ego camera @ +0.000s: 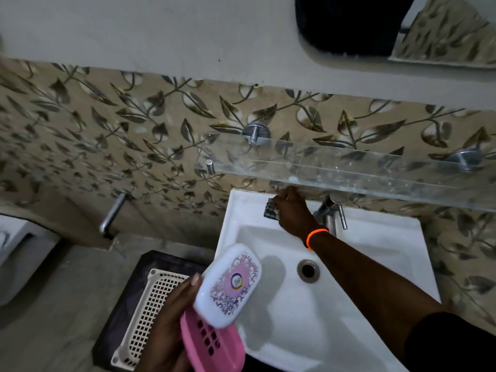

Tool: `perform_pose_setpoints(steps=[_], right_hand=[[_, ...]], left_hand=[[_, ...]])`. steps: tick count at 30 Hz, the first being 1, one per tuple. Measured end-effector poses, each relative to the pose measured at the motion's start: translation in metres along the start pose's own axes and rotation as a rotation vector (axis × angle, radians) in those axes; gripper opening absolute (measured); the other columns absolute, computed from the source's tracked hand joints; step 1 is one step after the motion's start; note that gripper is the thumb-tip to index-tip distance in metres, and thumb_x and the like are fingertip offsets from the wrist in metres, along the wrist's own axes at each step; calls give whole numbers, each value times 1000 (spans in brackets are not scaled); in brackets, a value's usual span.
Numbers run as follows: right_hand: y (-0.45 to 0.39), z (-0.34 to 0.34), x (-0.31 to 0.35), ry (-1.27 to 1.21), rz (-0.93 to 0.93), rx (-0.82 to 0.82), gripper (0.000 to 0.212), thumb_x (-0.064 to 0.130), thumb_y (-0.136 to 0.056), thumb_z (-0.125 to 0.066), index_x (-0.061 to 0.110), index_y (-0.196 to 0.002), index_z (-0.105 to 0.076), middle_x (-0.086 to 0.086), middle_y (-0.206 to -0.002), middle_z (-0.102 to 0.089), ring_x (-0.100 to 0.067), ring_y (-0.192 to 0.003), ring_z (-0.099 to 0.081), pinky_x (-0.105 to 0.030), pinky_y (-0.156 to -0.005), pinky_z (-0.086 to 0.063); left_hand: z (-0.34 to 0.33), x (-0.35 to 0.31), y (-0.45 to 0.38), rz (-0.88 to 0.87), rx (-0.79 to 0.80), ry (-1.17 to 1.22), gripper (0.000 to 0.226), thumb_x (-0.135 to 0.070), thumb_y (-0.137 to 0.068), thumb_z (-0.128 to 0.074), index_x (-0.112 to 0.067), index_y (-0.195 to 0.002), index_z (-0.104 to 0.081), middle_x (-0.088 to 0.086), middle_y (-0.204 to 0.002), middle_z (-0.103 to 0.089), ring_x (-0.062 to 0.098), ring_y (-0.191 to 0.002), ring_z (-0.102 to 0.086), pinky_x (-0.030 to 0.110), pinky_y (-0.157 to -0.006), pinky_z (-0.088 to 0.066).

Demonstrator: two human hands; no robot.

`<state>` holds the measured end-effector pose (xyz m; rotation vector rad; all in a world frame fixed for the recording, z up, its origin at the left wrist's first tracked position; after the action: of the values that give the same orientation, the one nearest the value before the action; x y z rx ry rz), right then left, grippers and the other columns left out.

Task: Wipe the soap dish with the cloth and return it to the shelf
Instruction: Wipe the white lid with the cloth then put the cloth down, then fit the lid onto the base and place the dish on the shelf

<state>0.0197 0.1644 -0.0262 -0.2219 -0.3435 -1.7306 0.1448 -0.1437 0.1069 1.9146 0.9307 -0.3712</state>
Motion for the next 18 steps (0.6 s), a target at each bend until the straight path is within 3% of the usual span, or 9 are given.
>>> perform_pose_setpoints(steps=[3,5,7,10,12,14,16,18], right_hand=[[-1,3,7,240,6,-40,28,15,-86,-59,25,-109,-69,-7,-125,-56,-40,-117,-49,-45,-99,-31],[2,17,14,247,-41,-5,29,24,-87,-60,30,-112,-71,-2,-124,-59,-39,-120,-46,-47,-103,-27],[13,35,20,153,-59,5,33,23,-85,-61,29,-116,-71,-2,-125,-61,-38,-123,-47,-44,-104,-29],[54,72,31,-244,102,-7,66,-6,-73,-60,14,-136,-63,-12,-137,-60,-35,-132,-51,-41,-112,-39],[99,96,37,-459,203,79,91,-11,-67,-53,20,-152,-45,-5,-153,-46,-20,-146,-40,-31,-120,-33],[147,119,38,-468,322,142,104,-3,-67,-54,36,-159,-25,10,-166,-26,-5,-155,-19,-22,-124,-21],[176,136,32,-403,414,165,111,-1,-71,-61,42,-161,-12,15,-170,-12,-8,-158,-8,-31,-124,-19],[198,147,20,-316,404,124,112,7,-75,-72,44,-160,-9,19,-170,-6,-8,-157,-9,-28,-118,-21]], left_hand=[[-17,3,-15,45,57,22,46,-26,-82,-65,1,-117,-75,26,-107,-77,34,-84,-77,43,-72,-65],[-20,2,-20,79,101,10,45,-28,-82,-66,0,-115,-78,27,-108,-77,33,-81,-78,41,-68,-66],[-30,5,-29,106,132,10,50,-28,-82,-68,1,-121,-75,28,-111,-76,33,-82,-78,41,-67,-67],[-40,9,-42,139,189,-28,49,-30,-82,-72,-2,-122,-76,24,-108,-78,31,-83,-78,40,-67,-65],[-47,10,-45,166,260,-67,48,-30,-81,-81,-5,-122,-77,22,-114,-78,30,-92,-78,40,-73,-64],[-57,16,-46,189,346,-113,56,-29,-82,-85,-5,-131,-71,23,-127,-73,33,-110,-74,44,-91,-62],[-68,23,-49,221,410,-156,56,-29,-93,-75,-3,-141,-63,26,-144,-61,40,-135,-58,50,-116,-45],[-85,33,-50,245,485,-167,52,-25,-101,-63,-1,-146,-56,25,-152,-54,40,-144,-48,50,-122,-36]])
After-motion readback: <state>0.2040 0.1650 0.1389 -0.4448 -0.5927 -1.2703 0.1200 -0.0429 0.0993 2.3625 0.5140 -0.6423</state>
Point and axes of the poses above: each hand's wrist, its own y-axis away from the middle knuckle, its own z-axis out of the back of the hand, x = y × z, the point moved 1 cm from there along -y, towards the middle knuckle
